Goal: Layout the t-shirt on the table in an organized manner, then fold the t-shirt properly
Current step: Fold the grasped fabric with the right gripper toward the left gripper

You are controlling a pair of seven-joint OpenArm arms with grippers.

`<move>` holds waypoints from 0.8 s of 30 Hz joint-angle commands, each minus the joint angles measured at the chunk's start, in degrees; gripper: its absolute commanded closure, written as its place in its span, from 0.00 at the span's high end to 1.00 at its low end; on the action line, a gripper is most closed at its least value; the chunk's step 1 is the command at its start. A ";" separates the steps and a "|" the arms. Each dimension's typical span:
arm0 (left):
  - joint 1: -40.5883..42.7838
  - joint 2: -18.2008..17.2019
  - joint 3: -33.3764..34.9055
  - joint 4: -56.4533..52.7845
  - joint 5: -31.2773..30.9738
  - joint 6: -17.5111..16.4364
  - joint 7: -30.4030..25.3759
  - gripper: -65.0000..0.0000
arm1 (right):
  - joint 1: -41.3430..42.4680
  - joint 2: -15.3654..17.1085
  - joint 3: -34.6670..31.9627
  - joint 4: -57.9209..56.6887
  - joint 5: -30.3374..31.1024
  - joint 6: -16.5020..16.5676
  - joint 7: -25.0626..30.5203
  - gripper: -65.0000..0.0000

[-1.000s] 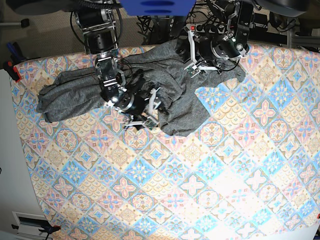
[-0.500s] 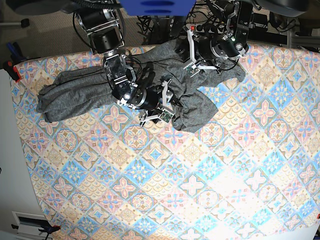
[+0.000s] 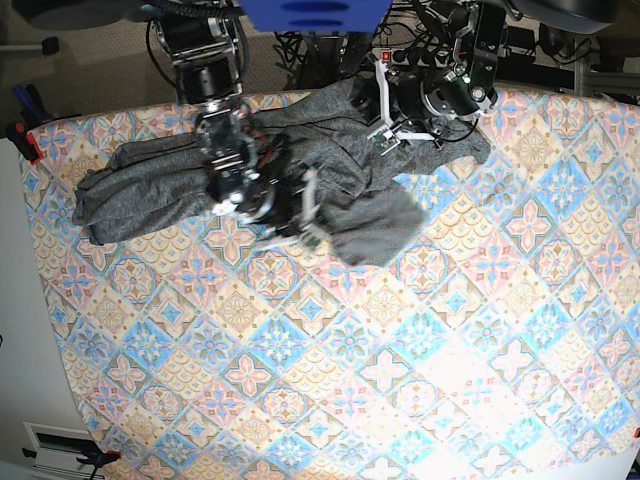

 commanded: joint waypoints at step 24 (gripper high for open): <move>-15.96 -1.87 -4.45 -16.62 -0.65 0.46 -0.58 0.43 | 4.06 -2.55 25.36 10.44 -0.54 -0.40 -0.17 0.00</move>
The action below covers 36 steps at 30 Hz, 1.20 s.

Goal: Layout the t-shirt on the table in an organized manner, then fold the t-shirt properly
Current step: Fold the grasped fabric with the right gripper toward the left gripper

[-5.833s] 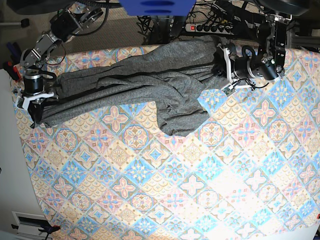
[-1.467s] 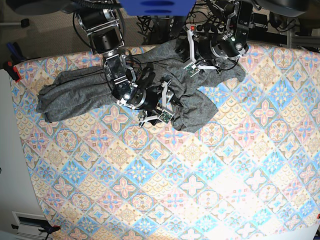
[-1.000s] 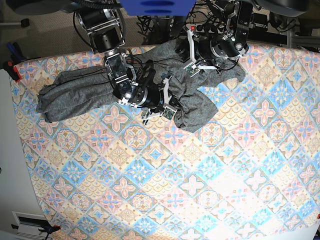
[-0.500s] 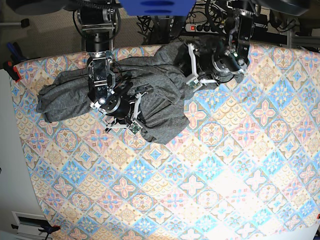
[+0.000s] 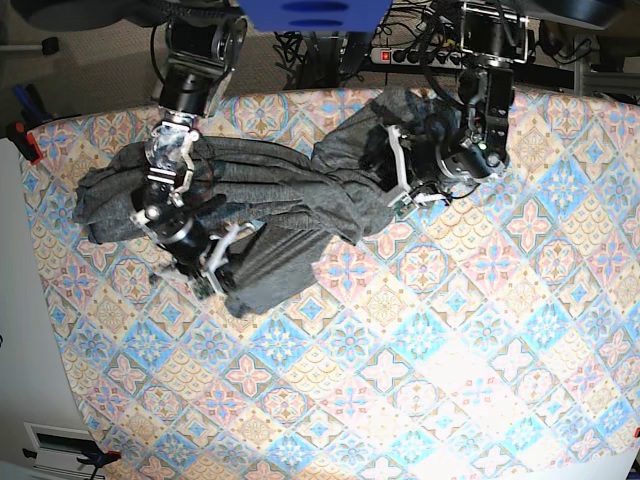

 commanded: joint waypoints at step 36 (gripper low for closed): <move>1.71 -0.60 -0.45 0.06 3.55 1.59 3.18 0.43 | 1.63 0.73 0.64 0.65 0.51 -1.52 1.91 0.25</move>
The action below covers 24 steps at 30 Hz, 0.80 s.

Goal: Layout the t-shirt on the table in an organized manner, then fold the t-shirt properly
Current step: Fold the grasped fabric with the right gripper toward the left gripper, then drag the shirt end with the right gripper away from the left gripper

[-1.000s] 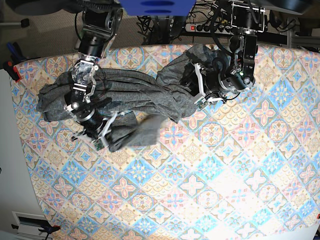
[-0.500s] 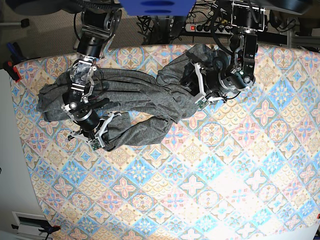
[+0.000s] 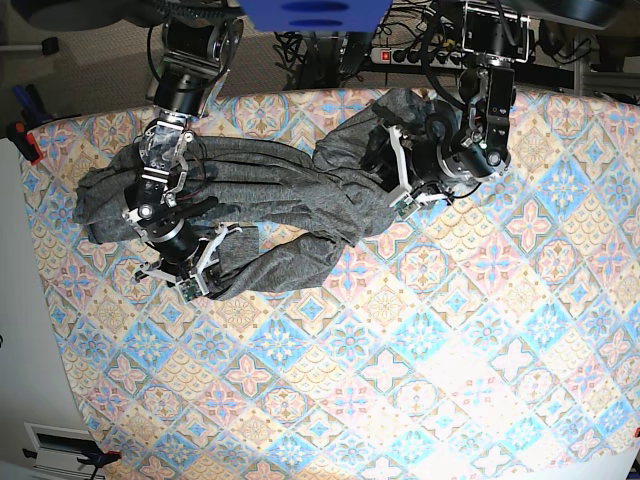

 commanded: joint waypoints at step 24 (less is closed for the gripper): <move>1.63 -0.71 -0.45 0.02 3.42 1.02 4.16 0.43 | 4.95 4.71 8.73 -13.99 7.54 -0.10 11.45 0.42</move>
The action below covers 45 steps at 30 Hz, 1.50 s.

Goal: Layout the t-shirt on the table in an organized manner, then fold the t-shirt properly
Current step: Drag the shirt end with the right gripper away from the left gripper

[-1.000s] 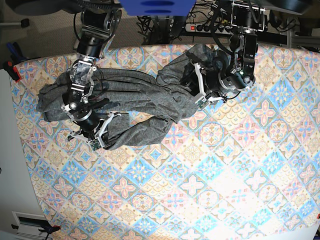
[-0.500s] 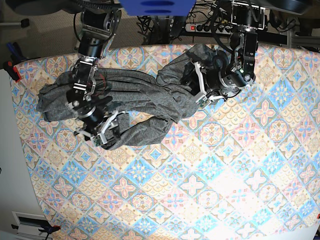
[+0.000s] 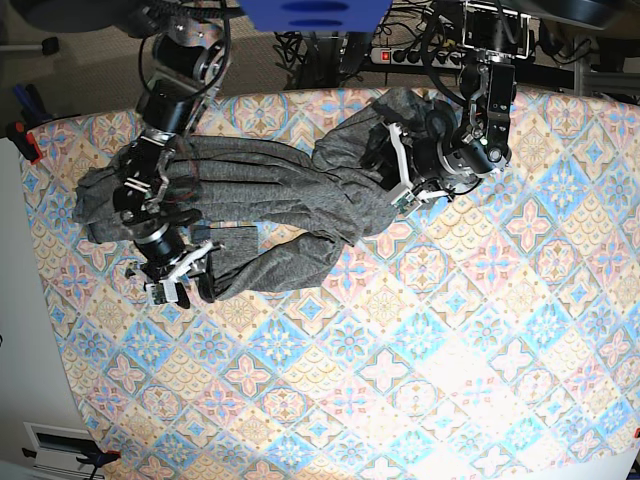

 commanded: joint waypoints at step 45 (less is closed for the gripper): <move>0.65 -0.51 -0.05 -0.11 3.57 0.87 4.69 0.43 | -5.22 1.59 -7.62 1.35 0.22 -0.73 0.25 0.41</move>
